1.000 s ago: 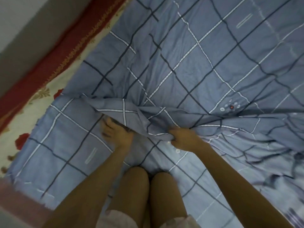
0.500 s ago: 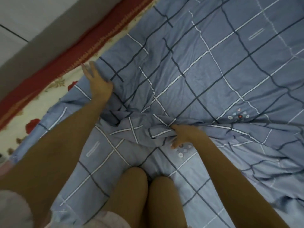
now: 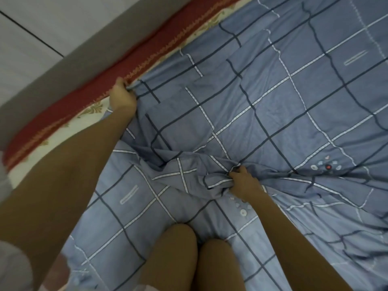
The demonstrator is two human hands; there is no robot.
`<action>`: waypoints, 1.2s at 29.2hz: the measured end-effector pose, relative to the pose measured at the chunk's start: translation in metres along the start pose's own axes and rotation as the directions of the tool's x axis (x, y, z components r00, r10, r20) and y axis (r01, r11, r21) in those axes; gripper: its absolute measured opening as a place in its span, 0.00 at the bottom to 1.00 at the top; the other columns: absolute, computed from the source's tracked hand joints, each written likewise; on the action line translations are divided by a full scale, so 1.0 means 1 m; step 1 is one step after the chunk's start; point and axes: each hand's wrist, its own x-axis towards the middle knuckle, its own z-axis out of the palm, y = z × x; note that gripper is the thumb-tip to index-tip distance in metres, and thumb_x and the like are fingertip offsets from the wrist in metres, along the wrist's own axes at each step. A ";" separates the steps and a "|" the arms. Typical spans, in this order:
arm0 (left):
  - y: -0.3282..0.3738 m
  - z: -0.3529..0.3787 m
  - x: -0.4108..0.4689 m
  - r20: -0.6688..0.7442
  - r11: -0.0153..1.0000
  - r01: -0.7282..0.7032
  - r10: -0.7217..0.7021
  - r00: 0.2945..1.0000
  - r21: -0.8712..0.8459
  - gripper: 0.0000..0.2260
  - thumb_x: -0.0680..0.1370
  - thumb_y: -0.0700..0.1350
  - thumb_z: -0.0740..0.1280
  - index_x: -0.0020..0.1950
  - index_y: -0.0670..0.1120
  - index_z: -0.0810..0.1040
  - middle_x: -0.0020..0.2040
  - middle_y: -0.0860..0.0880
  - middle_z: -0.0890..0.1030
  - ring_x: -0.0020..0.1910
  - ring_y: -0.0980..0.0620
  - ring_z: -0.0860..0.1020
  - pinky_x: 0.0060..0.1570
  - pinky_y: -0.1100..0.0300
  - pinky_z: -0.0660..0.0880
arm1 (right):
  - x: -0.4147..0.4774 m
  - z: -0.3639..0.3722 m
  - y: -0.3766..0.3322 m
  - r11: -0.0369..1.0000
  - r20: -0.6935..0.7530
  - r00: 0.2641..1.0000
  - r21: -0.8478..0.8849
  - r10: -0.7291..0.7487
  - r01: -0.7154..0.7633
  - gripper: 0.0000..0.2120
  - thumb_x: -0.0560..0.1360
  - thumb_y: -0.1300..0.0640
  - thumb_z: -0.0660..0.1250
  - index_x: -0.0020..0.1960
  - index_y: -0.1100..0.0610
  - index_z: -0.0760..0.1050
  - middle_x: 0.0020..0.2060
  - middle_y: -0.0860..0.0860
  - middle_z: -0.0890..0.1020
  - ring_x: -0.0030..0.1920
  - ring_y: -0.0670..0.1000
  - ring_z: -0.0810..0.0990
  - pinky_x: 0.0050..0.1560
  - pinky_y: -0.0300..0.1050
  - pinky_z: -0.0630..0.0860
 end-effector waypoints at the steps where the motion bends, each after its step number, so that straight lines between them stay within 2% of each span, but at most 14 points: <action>1: -0.003 -0.003 0.009 -0.043 0.998 0.017 -0.019 0.999 -0.059 0.06 0.73 0.33 0.57 0.44 0.43 0.66 0.42 0.41 0.75 0.43 0.49 0.72 0.39 0.58 0.62 | 0.000 -0.001 -0.001 1.000 0.009 1.000 0.016 0.004 -0.004 0.20 0.78 0.55 0.61 0.69 0.52 0.68 0.71 0.58 0.60 0.64 0.61 0.70 0.63 0.56 0.71; 4: -0.005 -0.008 0.024 0.033 0.995 0.046 -0.044 0.999 -0.087 0.11 0.74 0.34 0.58 0.36 0.49 0.64 0.34 0.52 0.69 0.33 0.57 0.65 0.36 0.60 0.63 | 0.000 -0.004 -0.004 0.999 0.040 0.999 0.050 0.019 -0.021 0.21 0.77 0.54 0.63 0.69 0.53 0.68 0.70 0.58 0.60 0.61 0.62 0.72 0.59 0.57 0.74; 6: 0.000 -0.006 0.021 0.007 0.998 0.005 -0.004 1.000 -0.067 0.11 0.74 0.39 0.60 0.35 0.51 0.64 0.33 0.54 0.69 0.32 0.58 0.64 0.33 0.67 0.64 | 0.000 -0.005 -0.007 0.997 0.054 0.997 0.055 0.051 -0.054 0.22 0.75 0.52 0.65 0.68 0.54 0.68 0.70 0.58 0.59 0.63 0.62 0.71 0.61 0.57 0.73; 8: 0.001 0.000 0.008 0.032 0.998 -0.069 0.069 0.997 -0.003 0.02 0.75 0.39 0.61 0.43 0.45 0.69 0.45 0.46 0.74 0.40 0.50 0.69 0.40 0.61 0.66 | 0.000 -0.005 -0.012 0.993 0.072 0.991 0.043 0.111 -0.114 0.26 0.75 0.48 0.66 0.69 0.56 0.66 0.70 0.59 0.58 0.66 0.62 0.68 0.65 0.56 0.69; 11: -0.015 -0.003 -0.011 0.064 0.991 -0.123 0.120 0.991 0.044 0.19 0.76 0.32 0.59 0.66 0.41 0.68 0.69 0.37 0.61 0.53 0.42 0.72 0.51 0.53 0.69 | 0.002 -0.008 -0.029 0.984 0.059 0.983 -0.017 0.177 -0.176 0.28 0.75 0.47 0.65 0.71 0.57 0.62 0.69 0.61 0.59 0.68 0.63 0.64 0.68 0.55 0.63; 13: -0.028 -0.014 -0.018 -0.013 0.997 0.011 -0.011 1.000 0.071 0.25 0.75 0.33 0.59 0.72 0.44 0.62 0.74 0.39 0.54 0.55 0.40 0.73 0.46 0.51 0.71 | 0.005 -0.010 -0.042 0.983 0.040 0.984 -0.057 0.174 -0.172 0.27 0.76 0.49 0.64 0.70 0.58 0.62 0.69 0.62 0.60 0.68 0.63 0.63 0.69 0.54 0.61; 16: -0.053 -0.032 -0.019 0.064 0.943 0.248 -0.268 0.961 0.222 0.21 0.77 0.41 0.61 0.69 0.40 0.63 0.72 0.36 0.61 0.55 0.33 0.74 0.44 0.45 0.71 | 0.012 -0.018 -0.058 0.989 -0.010 0.995 -0.110 0.102 -0.102 0.25 0.76 0.50 0.65 0.69 0.57 0.64 0.68 0.61 0.62 0.68 0.61 0.64 0.69 0.53 0.61; 19: -0.076 -0.046 -0.018 0.097 0.925 0.230 -0.270 0.958 0.303 0.15 0.75 0.44 0.64 0.60 0.40 0.72 0.58 0.36 0.76 0.54 0.35 0.76 0.50 0.46 0.73 | 0.022 -0.022 -0.075 0.994 -0.026 0.998 -0.088 0.055 -0.057 0.18 0.76 0.53 0.62 0.65 0.56 0.68 0.65 0.60 0.68 0.66 0.59 0.66 0.67 0.53 0.65; 21: -0.087 -0.050 -0.018 0.158 0.916 0.182 -0.251 0.955 0.357 0.11 0.74 0.42 0.65 0.55 0.41 0.77 0.54 0.37 0.79 0.52 0.36 0.77 0.49 0.47 0.74 | 0.026 -0.022 -0.084 0.994 -0.010 0.999 -0.094 0.050 -0.051 0.16 0.77 0.55 0.61 0.63 0.57 0.70 0.63 0.60 0.71 0.65 0.59 0.67 0.66 0.52 0.68; 24: -0.090 -0.051 -0.018 0.200 0.916 0.201 -0.281 0.939 0.347 0.12 0.76 0.39 0.63 0.58 0.41 0.76 0.57 0.37 0.78 0.55 0.35 0.76 0.51 0.47 0.73 | 0.027 -0.024 -0.090 0.992 0.014 0.997 -0.108 0.070 -0.068 0.19 0.77 0.55 0.61 0.67 0.58 0.66 0.66 0.62 0.67 0.65 0.61 0.69 0.66 0.53 0.69; 27: -0.091 -0.056 -0.013 0.118 0.920 0.319 -0.351 0.929 0.229 0.19 0.80 0.42 0.59 0.69 0.39 0.65 0.61 0.34 0.75 0.59 0.35 0.74 0.54 0.46 0.70 | 0.028 -0.027 -0.094 0.986 0.036 0.995 -0.143 0.090 -0.084 0.23 0.78 0.54 0.62 0.70 0.59 0.62 0.68 0.63 0.63 0.66 0.61 0.68 0.66 0.53 0.68; 30: -0.094 -0.064 -0.002 0.166 0.925 0.368 -0.379 0.910 0.095 0.18 0.80 0.44 0.58 0.68 0.37 0.62 0.61 0.34 0.74 0.59 0.36 0.74 0.56 0.48 0.70 | 0.030 -0.027 -0.095 0.978 0.054 0.995 -0.196 0.089 -0.076 0.25 0.78 0.53 0.62 0.71 0.59 0.59 0.68 0.63 0.61 0.68 0.62 0.65 0.67 0.53 0.67; 32: -0.097 -0.072 -0.002 0.289 0.934 0.272 -0.334 0.897 0.232 0.20 0.77 0.44 0.65 0.65 0.38 0.64 0.61 0.34 0.73 0.57 0.36 0.75 0.53 0.48 0.72 | 0.032 -0.026 -0.098 0.970 0.053 0.994 -0.228 0.099 -0.084 0.27 0.77 0.52 0.62 0.72 0.58 0.57 0.68 0.63 0.60 0.69 0.62 0.63 0.66 0.54 0.66; 35: -0.105 -0.072 -0.015 0.373 0.884 0.150 -0.333 0.866 0.442 0.33 0.71 0.42 0.72 0.71 0.42 0.59 0.69 0.37 0.62 0.60 0.34 0.73 0.55 0.45 0.71 | 0.034 -0.027 -0.104 0.957 0.030 0.993 -0.271 0.116 -0.104 0.27 0.78 0.51 0.61 0.72 0.57 0.57 0.69 0.63 0.58 0.70 0.62 0.61 0.67 0.53 0.65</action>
